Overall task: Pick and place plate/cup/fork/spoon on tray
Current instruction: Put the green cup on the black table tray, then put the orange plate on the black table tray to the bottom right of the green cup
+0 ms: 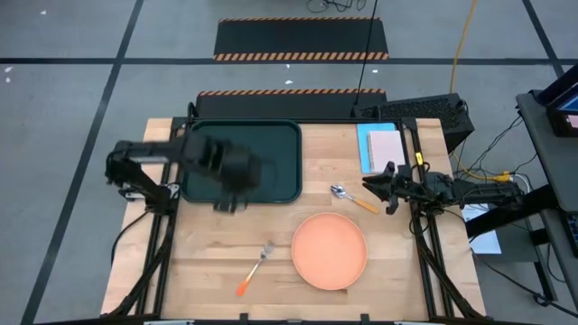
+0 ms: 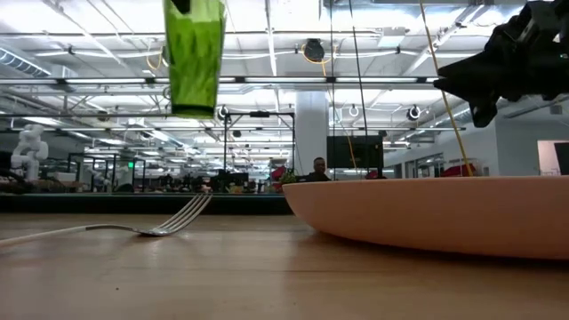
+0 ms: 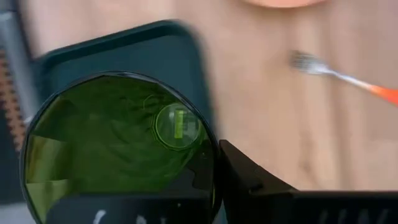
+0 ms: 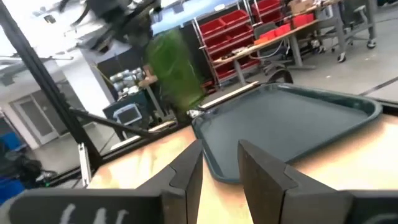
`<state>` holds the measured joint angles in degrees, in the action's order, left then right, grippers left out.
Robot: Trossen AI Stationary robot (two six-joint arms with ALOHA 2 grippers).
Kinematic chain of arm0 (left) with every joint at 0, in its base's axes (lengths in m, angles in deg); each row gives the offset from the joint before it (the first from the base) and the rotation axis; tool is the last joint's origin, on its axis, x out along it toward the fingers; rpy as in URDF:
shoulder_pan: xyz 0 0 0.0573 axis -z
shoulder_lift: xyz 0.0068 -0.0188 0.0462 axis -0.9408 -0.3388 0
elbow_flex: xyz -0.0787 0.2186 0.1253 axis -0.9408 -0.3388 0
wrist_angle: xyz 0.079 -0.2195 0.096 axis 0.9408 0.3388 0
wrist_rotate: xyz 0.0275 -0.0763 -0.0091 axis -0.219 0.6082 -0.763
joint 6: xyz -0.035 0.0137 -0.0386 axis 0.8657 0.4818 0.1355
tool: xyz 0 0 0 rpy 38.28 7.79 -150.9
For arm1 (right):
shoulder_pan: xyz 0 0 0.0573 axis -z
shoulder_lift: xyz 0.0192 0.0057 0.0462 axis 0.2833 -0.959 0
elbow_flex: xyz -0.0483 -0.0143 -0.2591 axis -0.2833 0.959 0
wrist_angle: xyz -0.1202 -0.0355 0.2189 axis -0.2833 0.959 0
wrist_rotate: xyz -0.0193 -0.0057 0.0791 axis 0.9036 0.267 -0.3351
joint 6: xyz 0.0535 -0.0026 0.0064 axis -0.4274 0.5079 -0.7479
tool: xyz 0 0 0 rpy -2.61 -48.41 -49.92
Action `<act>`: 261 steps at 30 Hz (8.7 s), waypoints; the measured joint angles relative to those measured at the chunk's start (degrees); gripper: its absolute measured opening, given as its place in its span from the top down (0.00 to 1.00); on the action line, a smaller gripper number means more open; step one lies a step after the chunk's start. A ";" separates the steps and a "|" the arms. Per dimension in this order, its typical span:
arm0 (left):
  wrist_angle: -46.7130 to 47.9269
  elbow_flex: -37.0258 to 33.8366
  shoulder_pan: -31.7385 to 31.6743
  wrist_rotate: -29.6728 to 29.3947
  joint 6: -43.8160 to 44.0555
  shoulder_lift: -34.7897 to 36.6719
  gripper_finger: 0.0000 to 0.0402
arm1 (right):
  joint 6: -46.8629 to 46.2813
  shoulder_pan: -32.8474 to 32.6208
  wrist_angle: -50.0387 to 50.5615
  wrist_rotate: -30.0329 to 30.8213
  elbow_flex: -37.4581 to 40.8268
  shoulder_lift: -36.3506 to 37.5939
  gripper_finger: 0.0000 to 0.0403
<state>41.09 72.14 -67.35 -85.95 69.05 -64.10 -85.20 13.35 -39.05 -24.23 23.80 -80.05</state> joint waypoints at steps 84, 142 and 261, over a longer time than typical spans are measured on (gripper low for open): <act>-17.30 -32.52 -52.09 -6.16 7.72 6.31 0.94 | 17.87 0.12 -0.65 7.52 2.36 -3.57 0.76; -35.86 -41.51 -56.56 -7.04 7.68 6.36 0.66 | 17.61 0.12 -0.43 7.63 2.35 -3.57 0.76; -80.20 -64.08 18.17 -20.50 20.56 27.83 0.65 | 23.36 -40.70 22.59 12.02 -54.54 -77.37 1.00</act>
<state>-39.11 8.06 -49.18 -106.45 89.61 -36.27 -61.85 -27.35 -16.46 -12.21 -30.73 -157.42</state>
